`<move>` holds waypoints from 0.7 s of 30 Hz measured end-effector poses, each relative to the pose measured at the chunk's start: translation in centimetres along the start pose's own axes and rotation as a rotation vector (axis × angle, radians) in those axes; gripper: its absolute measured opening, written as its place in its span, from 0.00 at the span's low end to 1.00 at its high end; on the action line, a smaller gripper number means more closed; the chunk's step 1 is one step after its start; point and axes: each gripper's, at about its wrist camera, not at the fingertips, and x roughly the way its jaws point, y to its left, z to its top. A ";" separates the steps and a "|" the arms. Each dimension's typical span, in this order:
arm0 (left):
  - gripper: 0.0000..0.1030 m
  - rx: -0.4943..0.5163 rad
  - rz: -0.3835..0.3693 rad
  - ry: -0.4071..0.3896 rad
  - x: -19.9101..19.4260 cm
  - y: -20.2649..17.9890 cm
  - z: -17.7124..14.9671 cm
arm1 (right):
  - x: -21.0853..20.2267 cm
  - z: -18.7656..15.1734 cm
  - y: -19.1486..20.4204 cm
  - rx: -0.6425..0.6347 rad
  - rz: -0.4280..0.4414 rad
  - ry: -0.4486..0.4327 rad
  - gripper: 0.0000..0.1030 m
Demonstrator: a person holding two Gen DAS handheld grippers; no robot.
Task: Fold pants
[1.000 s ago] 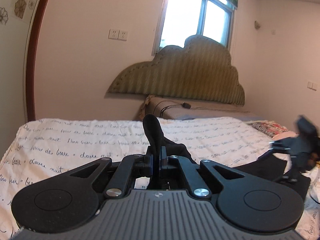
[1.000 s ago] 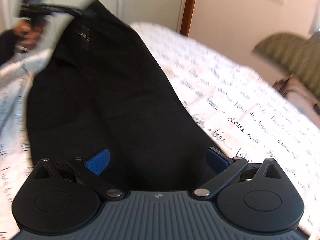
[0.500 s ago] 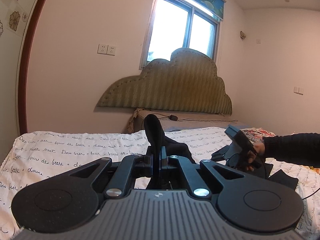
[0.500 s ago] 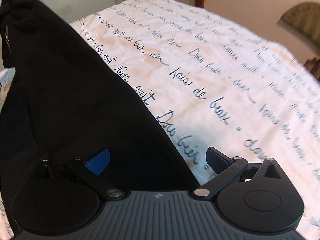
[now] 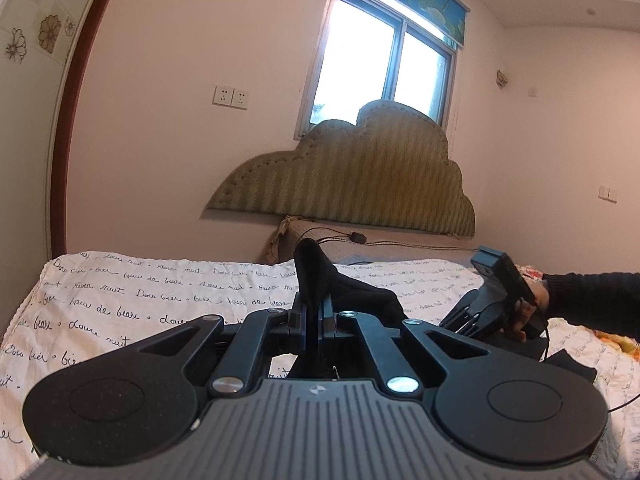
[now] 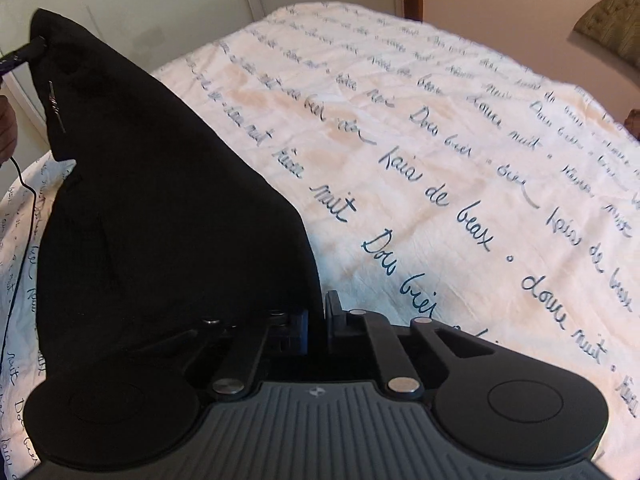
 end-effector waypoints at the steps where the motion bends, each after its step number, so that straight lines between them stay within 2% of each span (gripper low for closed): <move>1: 0.04 -0.007 -0.007 -0.002 -0.5 -0.1 0.0 | -1.0 -0.2 0.7 -0.006 -0.007 -0.021 0.07; 3: 0.04 -0.030 -0.020 0.001 -1.7 -0.1 -0.2 | -2.8 -0.2 1.4 -0.025 -0.002 -0.068 0.07; 5: 0.06 -0.074 -0.035 0.011 -3.0 0.0 -0.8 | -4.4 -0.9 4.8 -0.072 -0.009 -0.106 0.07; 7: 0.07 -0.159 -0.045 0.022 -4.2 0.5 -2.1 | -6.1 -2.9 7.8 -0.105 -0.005 -0.125 0.07; 11: 0.08 -0.298 -0.003 0.055 -5.2 1.8 -5.9 | -4.9 -7.6 10.9 -0.071 0.026 -0.081 0.07; 14: 0.09 -0.345 0.018 0.104 -5.1 1.4 -8.0 | -3.3 -9.9 11.1 0.041 0.078 -0.075 0.07; 16: 0.15 -0.374 0.028 0.119 -5.5 1.1 -9.0 | -3.5 -11.1 11.4 0.126 0.067 -0.106 0.07; 18: 0.17 -0.394 0.025 0.144 -5.9 0.6 -9.7 | -3.4 -11.8 10.3 0.301 0.144 -0.159 0.10; 19: 0.18 -0.408 0.034 0.156 -6.1 0.4 -10.1 | -3.2 -12.3 9.7 0.392 0.197 -0.166 0.11; 21: 0.21 -0.458 0.054 0.178 -6.7 0.6 -10.9 | -2.4 -13.4 8.9 0.531 0.237 -0.167 0.12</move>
